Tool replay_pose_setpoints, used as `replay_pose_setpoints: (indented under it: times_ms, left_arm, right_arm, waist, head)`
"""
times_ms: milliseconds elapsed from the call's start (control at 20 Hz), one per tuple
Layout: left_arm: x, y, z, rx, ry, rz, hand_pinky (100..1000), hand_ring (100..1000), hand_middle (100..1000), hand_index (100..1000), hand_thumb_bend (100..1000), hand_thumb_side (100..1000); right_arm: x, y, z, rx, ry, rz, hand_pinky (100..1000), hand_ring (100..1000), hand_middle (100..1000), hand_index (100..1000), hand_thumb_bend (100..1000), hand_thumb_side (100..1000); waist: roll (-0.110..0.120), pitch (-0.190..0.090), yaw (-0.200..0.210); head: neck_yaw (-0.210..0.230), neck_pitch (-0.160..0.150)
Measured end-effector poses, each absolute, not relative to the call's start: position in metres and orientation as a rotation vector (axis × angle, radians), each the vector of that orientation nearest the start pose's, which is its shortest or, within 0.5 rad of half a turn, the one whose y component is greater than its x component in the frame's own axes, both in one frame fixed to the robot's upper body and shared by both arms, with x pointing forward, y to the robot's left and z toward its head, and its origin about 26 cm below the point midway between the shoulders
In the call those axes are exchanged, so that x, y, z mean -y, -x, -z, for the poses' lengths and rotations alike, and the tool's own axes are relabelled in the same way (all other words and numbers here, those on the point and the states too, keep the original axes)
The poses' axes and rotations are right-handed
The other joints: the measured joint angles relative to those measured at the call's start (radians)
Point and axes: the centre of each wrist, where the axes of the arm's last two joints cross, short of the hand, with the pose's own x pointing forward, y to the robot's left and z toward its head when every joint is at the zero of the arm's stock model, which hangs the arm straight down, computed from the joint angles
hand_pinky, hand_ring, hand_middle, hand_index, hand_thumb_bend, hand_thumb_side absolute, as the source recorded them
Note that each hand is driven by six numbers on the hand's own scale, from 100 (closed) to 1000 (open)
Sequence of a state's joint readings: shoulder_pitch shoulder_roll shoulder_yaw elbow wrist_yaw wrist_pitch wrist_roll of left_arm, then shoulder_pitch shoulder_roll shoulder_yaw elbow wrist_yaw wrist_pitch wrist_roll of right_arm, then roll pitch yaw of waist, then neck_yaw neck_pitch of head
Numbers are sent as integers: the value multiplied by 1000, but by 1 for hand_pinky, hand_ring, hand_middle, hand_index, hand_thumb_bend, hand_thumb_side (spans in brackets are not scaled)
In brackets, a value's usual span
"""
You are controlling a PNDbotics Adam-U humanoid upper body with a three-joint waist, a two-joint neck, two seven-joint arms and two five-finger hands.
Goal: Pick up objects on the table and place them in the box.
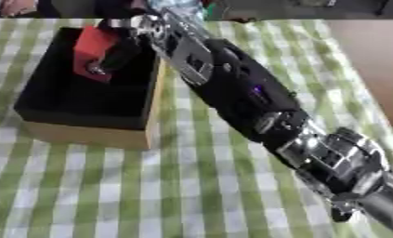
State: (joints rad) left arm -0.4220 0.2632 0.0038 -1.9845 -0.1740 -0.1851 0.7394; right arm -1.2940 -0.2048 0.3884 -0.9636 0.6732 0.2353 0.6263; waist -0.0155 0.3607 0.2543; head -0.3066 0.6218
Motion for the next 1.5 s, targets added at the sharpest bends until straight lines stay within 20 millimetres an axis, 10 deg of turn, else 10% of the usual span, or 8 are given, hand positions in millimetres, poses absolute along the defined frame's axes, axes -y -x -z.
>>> replay_pose_setpoints:
  times_ms: [550,750,800,1050,1150,1500]
  left_arm:
    - [-237,-311,-227,-3437,662,671,635,743,690,631,100,788]
    - [-237,-311,-227,-3439,662,670,635,743,690,631,100,777]
    - [-237,-311,-227,-3439,662,669,635,743,690,631,100,764]
    - [-237,-311,-227,-3443,662,664,635,744,690,630,100,769]
    - [-237,-311,-227,-3444,662,663,635,743,689,629,100,772]
    - [-238,-311,-227,-3447,664,660,634,742,687,630,100,769]
  right_arm:
    - [80,-474,-296,1416,766,-1629,1000,1000,983,1000,269,783]
    - [80,-475,-296,1417,777,-1637,1000,1000,989,1000,100,382]
    - [81,-475,-297,1416,772,-1640,1000,1000,972,1000,100,100]
    - [82,-476,-299,1430,680,-1599,1000,1000,954,1000,100,100]
    - [83,-476,-299,1444,620,-1583,1000,1000,961,1000,175,399]
    - [77,-469,-310,1481,677,-1639,1000,1000,1000,1000,348,749]
  waist:
    - [-1,0,0]
    - [-1,0,0]
    - [-1,0,0]
    - [-1,0,-1]
    - [-1,0,-1]
    - [-1,0,-7]
  head:
    - [-6,0]
    - [-8,0]
    - [-9,0]
    - [-9,0]
    - [-9,0]
    - [-8,0]
